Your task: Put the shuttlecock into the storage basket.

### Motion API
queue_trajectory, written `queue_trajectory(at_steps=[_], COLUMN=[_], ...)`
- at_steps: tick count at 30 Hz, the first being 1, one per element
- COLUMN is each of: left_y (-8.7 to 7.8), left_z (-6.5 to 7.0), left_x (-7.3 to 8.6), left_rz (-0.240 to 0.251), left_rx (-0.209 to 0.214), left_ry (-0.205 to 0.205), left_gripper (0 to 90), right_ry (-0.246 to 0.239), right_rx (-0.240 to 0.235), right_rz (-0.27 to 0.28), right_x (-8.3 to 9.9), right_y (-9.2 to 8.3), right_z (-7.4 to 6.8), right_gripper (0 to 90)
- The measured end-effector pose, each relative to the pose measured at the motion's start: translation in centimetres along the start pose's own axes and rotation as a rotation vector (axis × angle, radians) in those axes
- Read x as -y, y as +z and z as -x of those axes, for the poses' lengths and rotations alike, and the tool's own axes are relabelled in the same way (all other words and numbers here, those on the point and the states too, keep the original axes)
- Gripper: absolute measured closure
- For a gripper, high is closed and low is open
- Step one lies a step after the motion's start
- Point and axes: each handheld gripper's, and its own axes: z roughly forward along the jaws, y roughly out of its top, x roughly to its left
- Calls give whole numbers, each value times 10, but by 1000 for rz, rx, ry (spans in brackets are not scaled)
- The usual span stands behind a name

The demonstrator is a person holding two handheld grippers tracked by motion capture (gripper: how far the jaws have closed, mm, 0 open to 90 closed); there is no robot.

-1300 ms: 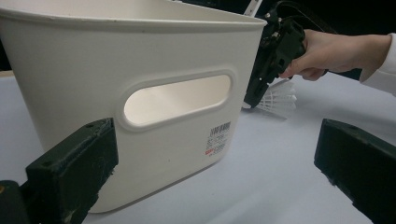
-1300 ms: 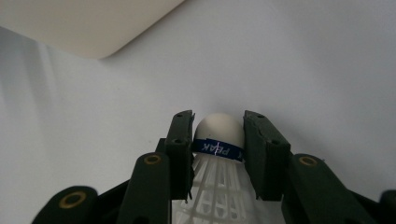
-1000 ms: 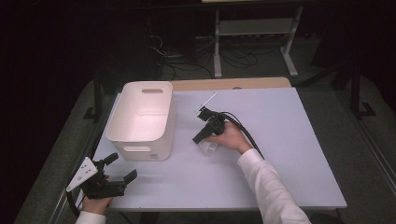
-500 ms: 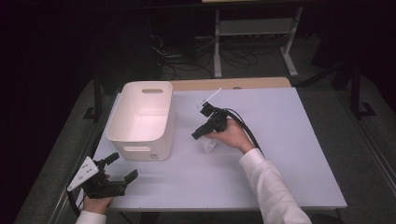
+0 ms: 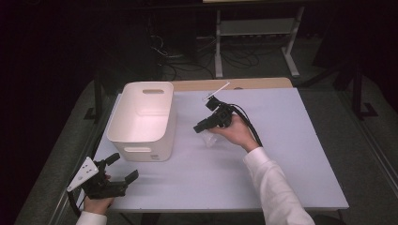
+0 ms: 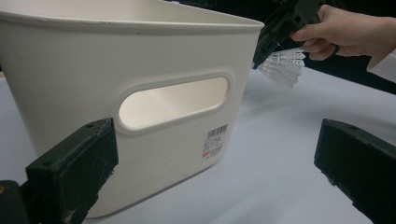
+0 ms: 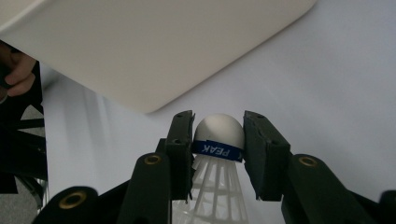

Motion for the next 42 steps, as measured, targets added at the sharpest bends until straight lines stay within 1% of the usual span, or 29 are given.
queue_trajectory(at_steps=[1,2,3,4,5,6,8,10,12,14,15,16,17,20,21,22,23,25,26,29,30,31,32,34,35,36,38,40,42], left_y=[0,0,0,1,1,1,0,0,0,0,0,0,1,0,0,0,0,0,1,1,0,0,0,0,0,0,0,0,0], left_z=[0,0,0,1,1,1,1,1,1,1,1,1,2,1,1,1,1,2,2,3,1,1,1,2,2,1,1,1,1], left_x=[0,0,1,1,0,0,0,0,0,0,0,0,0,0,0,0,0,0,0,0,0,0,0,0,0,0,0,0,1], left_rz=[0,-1,-10,-3,-8,-8,-12,-9,-11,-11,-11,-13,-5,-7,-6,-6,-6,-4,-2,6,-15,-12,-16,-16,-12,-13,-4,-5,-7], left_rx=[0,-3,-5,-2,-1,1,0,-2,0,3,4,5,6,4,3,3,3,3,3,3,3,4,3,2,3,2,4,4,5], left_ry=[0,-10,-3,-10,-5,-3,1,-2,-1,0,3,5,-3,-1,-1,-2,-2,-4,-7,-19,6,1,-1,-8,-4,0,1,1,-3], left_gripper=[0,0,0,0,0,0,0,0,0,0,0,0,0,0,0,0,0,0,0,0,0,0,0,0,0,0,0,0,0], right_ry=[0,2,-2,-20,-20,-38,-27,-42,-40,-45,-52,-49,-47,-42,-38,-38,-49,-34,-45,-41,-51,-51,-52,-50,-62,-53,-76,-76,-76], right_rx=[0,-2,-4,-11,-19,-16,-21,-7,-22,-22,-11,-19,-24,-26,-36,-22,-20,-39,-33,-22,-21,-21,-31,-33,-32,-36,-36,-52,-54], right_rz=[0,5,12,27,25,28,26,29,37,41,41,50,58,67,69,64,69,81,87,86,87,87,99,106,118,122,150,165,171], right_x=[0,-1,-2,-4,-6,-7,-8,-11,-13,-15,-17,-18,-20,-21,-22,-22,-23,-24,-25,-27,-28,-28,-30,-30,-31,-32,-33,-33,-34], right_y=[0,-2,-3,-3,-4,-4,-5,-8,-10,-12,-13,-14,-16,-17,-17,-18,-18,-19,-20,-21,-23,-23,-24,-25,-26,-27,-28,-28,-28], right_z=[0,-1,-2,-2,-5,-5,-7,-9,-11,-14,-15,-17,-19,-20,-21,-22,-21,-23,-23,-25,-26,-26,-28,-28,-29,-31,-32,-35,-36], right_gripper=[632,632,632,632,632,632,632,632,632,632,632,632,632,632,632,632,632,632,632,632,632,632,632,632,632,632,632,633,632])
